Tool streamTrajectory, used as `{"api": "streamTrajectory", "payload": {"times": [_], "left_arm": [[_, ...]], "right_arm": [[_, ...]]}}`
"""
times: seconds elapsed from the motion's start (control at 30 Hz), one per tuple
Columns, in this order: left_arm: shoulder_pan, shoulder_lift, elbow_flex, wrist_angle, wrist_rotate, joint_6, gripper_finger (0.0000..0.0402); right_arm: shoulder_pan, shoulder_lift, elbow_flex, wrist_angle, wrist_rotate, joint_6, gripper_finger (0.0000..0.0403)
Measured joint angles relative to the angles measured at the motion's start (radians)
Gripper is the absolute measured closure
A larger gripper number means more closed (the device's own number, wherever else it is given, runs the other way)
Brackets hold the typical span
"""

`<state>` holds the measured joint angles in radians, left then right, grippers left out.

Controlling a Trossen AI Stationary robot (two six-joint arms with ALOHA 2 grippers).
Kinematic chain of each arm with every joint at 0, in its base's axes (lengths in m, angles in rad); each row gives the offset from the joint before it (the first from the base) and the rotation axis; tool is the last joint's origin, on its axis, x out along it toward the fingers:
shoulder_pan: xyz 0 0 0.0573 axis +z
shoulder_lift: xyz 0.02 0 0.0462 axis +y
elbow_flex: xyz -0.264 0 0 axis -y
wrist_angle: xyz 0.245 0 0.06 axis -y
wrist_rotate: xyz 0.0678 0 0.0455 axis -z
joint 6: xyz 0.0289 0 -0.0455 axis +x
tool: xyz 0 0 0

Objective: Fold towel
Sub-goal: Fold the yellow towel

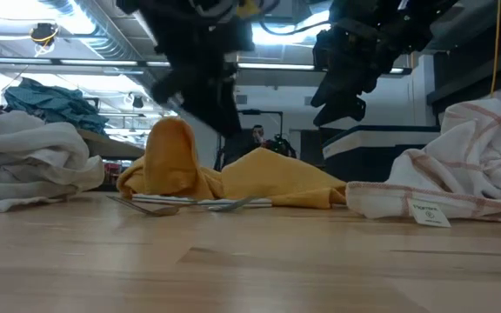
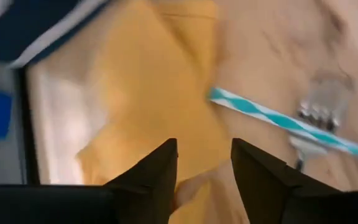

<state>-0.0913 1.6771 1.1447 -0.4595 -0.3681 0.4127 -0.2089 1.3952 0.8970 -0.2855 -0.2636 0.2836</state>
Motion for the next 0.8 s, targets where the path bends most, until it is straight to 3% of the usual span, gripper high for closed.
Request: {"api": "streamTrajectory", "payload": {"times": [0.23, 0.37, 0.5, 0.8], "left_arm": [[-0.057, 0.117, 0.000, 0.004, -0.013, 0.215, 0.0254], [-0.075, 0.155, 0.000, 0.007, -0.129, 0.281, 0.0257], [-0.074, 0.169, 0.000, 0.006, -0.204, 0.300, 0.0264], [-0.035, 0.169, 0.000, 0.009, -0.208, 0.295, 0.0267]], "right_arm": [[0.000, 0.000, 0.000, 0.001, 0.000, 0.000, 0.0171], [0.000, 0.000, 0.000, 0.003, 0.000, 0.000, 0.0171], [0.000, 0.000, 0.000, 0.006, 0.000, 0.000, 0.0171], [0.000, -0.001, 0.000, 0.009, 0.000, 0.000, 0.0171]]}}
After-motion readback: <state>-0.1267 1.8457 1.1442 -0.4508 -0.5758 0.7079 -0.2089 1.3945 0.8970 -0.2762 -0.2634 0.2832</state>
